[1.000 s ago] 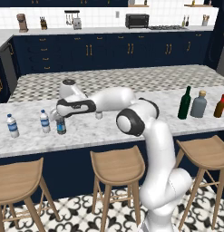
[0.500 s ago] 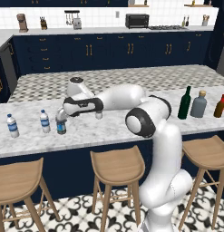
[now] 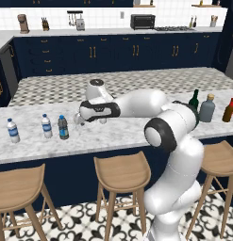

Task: Move the plastic bottles in the middle to the plastics group, and the glass bottles in the middle to the glass group.

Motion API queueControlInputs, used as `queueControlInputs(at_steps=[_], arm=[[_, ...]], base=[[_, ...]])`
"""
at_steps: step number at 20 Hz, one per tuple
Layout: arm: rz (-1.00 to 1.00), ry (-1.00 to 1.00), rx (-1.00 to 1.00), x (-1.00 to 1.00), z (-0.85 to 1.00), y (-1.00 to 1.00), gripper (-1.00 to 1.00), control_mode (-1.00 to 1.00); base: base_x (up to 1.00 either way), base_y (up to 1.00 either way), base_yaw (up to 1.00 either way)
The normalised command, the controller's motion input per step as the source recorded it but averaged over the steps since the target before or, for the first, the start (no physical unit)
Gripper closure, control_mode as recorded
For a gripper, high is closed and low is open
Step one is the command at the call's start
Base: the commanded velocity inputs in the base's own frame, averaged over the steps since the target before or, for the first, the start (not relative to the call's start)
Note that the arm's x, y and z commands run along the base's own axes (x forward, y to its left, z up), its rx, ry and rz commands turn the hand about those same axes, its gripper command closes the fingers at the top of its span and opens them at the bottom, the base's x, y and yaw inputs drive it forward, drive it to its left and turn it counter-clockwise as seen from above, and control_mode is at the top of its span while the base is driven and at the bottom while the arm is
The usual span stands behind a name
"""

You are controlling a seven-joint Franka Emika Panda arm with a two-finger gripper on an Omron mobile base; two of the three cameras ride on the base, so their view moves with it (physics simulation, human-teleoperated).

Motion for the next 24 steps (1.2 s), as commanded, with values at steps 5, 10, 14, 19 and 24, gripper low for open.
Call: queueControlInputs(at_steps=[5, 10, 14, 19, 24], arm=[[-0.16, -0.01, 0.02, -0.02, 0.36, -0.60, -1.00, -1.00], [-0.24, 0.00, 0.00, 0.06, 0.37, -0.48, -1.00, -1.00], [-0.24, 0.00, 0.01, 0.19, 0.30, -0.34, -1.00, -1.00], [-0.15, 0.00, 0.02, 0.59, -0.07, -0.43, -1.00, -1.00], [-0.02, 0.00, 0.04, 0.92, -0.17, -0.20, -1.00, -1.00]], base=[[0.00, 0.00, 0.00], [0.00, 0.00, 0.00], [0.00, 0.00, 0.00], [0.00, 0.00, 0.00], [0.00, 0.00, 0.00]])
